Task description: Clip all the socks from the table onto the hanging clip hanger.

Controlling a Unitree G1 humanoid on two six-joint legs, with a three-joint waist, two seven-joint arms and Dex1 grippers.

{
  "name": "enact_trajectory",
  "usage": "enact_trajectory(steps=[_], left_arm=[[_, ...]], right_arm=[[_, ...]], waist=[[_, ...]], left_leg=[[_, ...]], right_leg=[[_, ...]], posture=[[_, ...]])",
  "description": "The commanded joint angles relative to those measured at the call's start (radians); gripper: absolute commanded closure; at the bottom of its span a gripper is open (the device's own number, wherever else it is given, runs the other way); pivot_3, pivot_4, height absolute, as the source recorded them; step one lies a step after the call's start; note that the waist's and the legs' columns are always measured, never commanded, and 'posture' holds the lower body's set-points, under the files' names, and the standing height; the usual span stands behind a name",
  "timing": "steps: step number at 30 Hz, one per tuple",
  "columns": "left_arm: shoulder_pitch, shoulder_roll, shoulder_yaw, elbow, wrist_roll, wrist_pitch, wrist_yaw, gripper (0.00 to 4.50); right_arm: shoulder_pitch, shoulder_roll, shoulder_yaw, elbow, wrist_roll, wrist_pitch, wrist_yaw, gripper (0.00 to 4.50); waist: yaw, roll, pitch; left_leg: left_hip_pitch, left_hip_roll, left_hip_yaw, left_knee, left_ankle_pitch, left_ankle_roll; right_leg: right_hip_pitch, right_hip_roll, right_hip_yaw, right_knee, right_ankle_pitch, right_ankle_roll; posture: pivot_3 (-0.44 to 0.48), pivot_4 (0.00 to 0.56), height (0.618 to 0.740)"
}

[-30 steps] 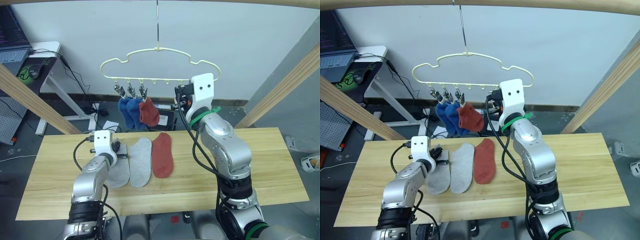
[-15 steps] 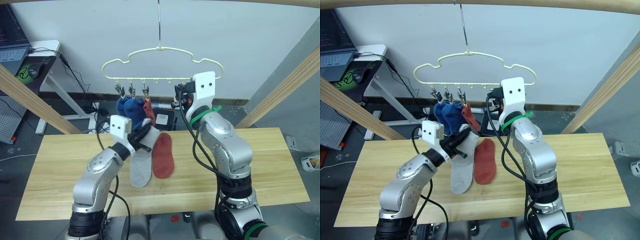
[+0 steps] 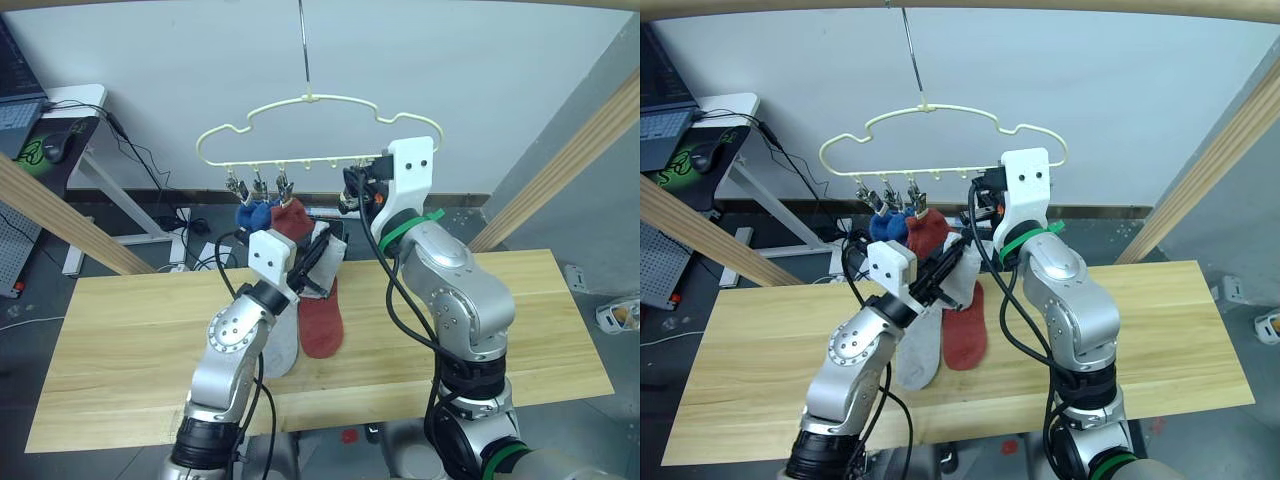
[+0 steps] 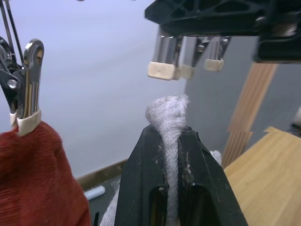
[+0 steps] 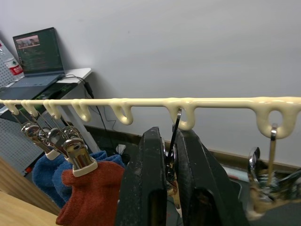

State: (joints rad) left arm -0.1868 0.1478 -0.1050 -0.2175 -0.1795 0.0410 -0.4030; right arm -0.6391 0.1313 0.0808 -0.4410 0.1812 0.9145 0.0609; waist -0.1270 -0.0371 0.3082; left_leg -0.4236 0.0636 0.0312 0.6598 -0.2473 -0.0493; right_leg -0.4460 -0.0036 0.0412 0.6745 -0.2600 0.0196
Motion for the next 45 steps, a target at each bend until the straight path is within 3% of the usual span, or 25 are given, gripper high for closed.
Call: enact_trajectory(steps=[1, 21, 45], left_arm=[[-0.03, -0.034, -0.017, 0.032, 0.046, -0.105, 0.03, 4.48], [-0.197, -0.094, -0.028, 0.279, 0.065, -0.196, 0.042, 4.48], [-0.204, -0.121, -0.019, 0.237, 0.027, -0.186, 0.017, 4.48]], right_arm=[[-0.025, 0.023, 0.0, -0.065, 0.035, 0.003, -0.003, 4.5], [-0.02, 0.018, 0.017, -0.083, 0.1, 0.029, -0.021, 4.5], [0.006, -0.055, 0.084, -0.071, 0.057, -0.009, -0.019, 4.5]], waist=[[-0.002, 0.0, 0.0], [-0.015, 0.0, 0.0], [-0.016, 0.0, 0.0]], left_leg=[[0.0, 0.0, 0.0, 0.0, 0.0, 0.0], [-0.002, -0.001, 0.0, 0.0, -0.001, 0.002], [-0.002, 0.0, 0.0, 0.0, -0.001, 0.002]], right_leg=[[0.0, 0.0, 0.0, 0.0, 0.0, 0.0], [0.0, 0.0, -0.001, -0.002, 0.0, 0.001], [0.0, 0.001, -0.001, -0.002, 0.0, 0.001]], posture=[[-0.242, 0.324, 0.74], [-0.259, 0.318, 0.74], [-0.256, 0.318, 0.74]])
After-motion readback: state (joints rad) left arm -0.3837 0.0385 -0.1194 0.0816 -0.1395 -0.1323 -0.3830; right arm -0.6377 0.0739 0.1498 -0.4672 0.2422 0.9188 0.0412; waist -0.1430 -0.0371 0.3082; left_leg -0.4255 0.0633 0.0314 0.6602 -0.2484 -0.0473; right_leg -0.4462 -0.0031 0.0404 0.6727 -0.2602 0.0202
